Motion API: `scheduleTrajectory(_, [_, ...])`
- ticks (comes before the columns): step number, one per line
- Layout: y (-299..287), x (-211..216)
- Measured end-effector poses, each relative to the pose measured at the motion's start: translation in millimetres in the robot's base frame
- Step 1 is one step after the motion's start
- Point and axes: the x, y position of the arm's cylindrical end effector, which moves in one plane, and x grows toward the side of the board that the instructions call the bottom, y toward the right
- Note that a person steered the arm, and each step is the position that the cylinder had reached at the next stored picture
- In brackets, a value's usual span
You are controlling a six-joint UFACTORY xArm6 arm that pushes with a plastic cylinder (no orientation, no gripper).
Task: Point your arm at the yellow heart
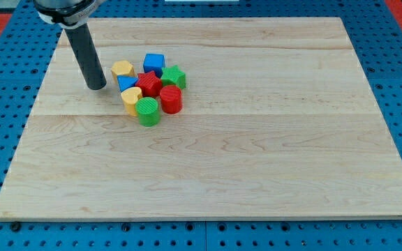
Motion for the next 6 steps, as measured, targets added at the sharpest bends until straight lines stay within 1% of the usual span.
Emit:
scheduleTrajectory(2, [-1.9,1.9])
scheduleTrajectory(4, [35.6,76.7])
scheduleTrajectory(5, [60.3,64.1])
scheduleTrajectory(6, [65.3,61.5])
